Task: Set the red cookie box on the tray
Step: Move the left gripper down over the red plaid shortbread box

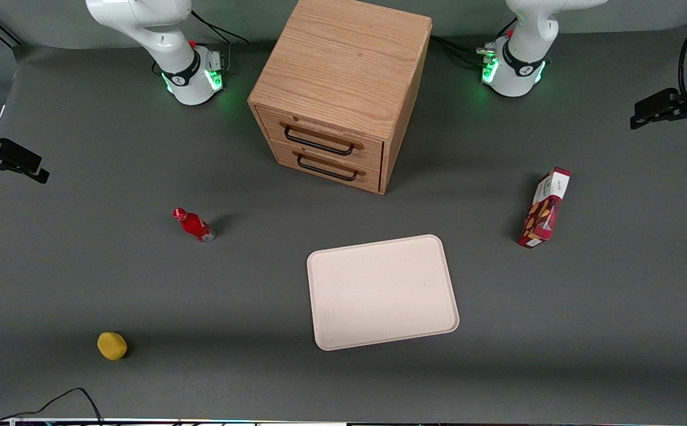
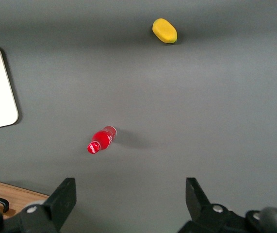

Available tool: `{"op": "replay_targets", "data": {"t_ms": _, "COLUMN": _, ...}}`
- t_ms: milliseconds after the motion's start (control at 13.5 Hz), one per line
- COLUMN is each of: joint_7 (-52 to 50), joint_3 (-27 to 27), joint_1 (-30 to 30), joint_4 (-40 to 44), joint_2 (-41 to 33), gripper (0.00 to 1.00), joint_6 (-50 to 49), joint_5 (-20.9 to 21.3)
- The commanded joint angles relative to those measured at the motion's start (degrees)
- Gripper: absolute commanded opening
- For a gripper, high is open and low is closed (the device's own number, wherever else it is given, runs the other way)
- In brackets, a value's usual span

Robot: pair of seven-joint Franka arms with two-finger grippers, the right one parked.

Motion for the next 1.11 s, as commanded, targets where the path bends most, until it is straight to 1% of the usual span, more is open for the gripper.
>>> {"op": "replay_targets", "data": {"t_ms": 0, "joint_7": -0.97, "joint_3": -0.02, "joint_1": -0.66, "joint_4": 2.05, "joint_2": 0.54, "gripper": 1.00, "joint_6": -1.57, "joint_5": 1.04}}
{"op": "replay_targets", "data": {"t_ms": 148, "joint_7": -0.97, "joint_3": 0.07, "joint_1": -0.57, "joint_4": 1.62, "joint_2": 0.71, "gripper": 1.00, "joint_6": -1.66, "joint_5": 1.13}}
{"op": "replay_targets", "data": {"t_ms": 222, "joint_7": -0.88, "joint_3": 0.07, "joint_1": -0.57, "joint_4": 0.04, "joint_2": 1.24, "gripper": 1.00, "joint_6": -1.66, "joint_5": 1.22}}
{"op": "replay_targets", "data": {"t_ms": 296, "joint_7": -0.10, "joint_3": 0.07, "joint_1": -0.57, "joint_4": -3.19, "joint_2": 1.24, "gripper": 1.00, "joint_6": -0.09, "joint_5": 1.39}}
{"op": "replay_targets", "data": {"t_ms": 370, "joint_7": 2.61, "joint_3": -0.02, "joint_1": -0.66, "joint_4": -6.79, "joint_2": 1.42, "gripper": 1.00, "joint_6": 2.97, "joint_5": 2.44}}
{"op": "replay_targets", "data": {"t_ms": 593, "joint_7": 14.82, "joint_3": -0.11, "joint_1": -0.57, "joint_4": -20.32, "joint_2": 1.59, "gripper": 1.00, "joint_6": 17.46, "joint_5": 2.27}}
{"op": "replay_targets", "data": {"t_ms": 889, "joint_7": 20.64, "joint_3": -0.02, "joint_1": -0.48, "joint_4": -35.36, "joint_2": 3.35, "gripper": 1.00, "joint_6": 37.41, "joint_5": 1.48}}
{"op": "replay_targets", "data": {"t_ms": 1037, "joint_7": 21.00, "joint_3": 0.07, "joint_1": -0.40, "joint_4": -42.48, "joint_2": 3.88, "gripper": 1.00, "joint_6": 49.25, "joint_5": 0.96}}
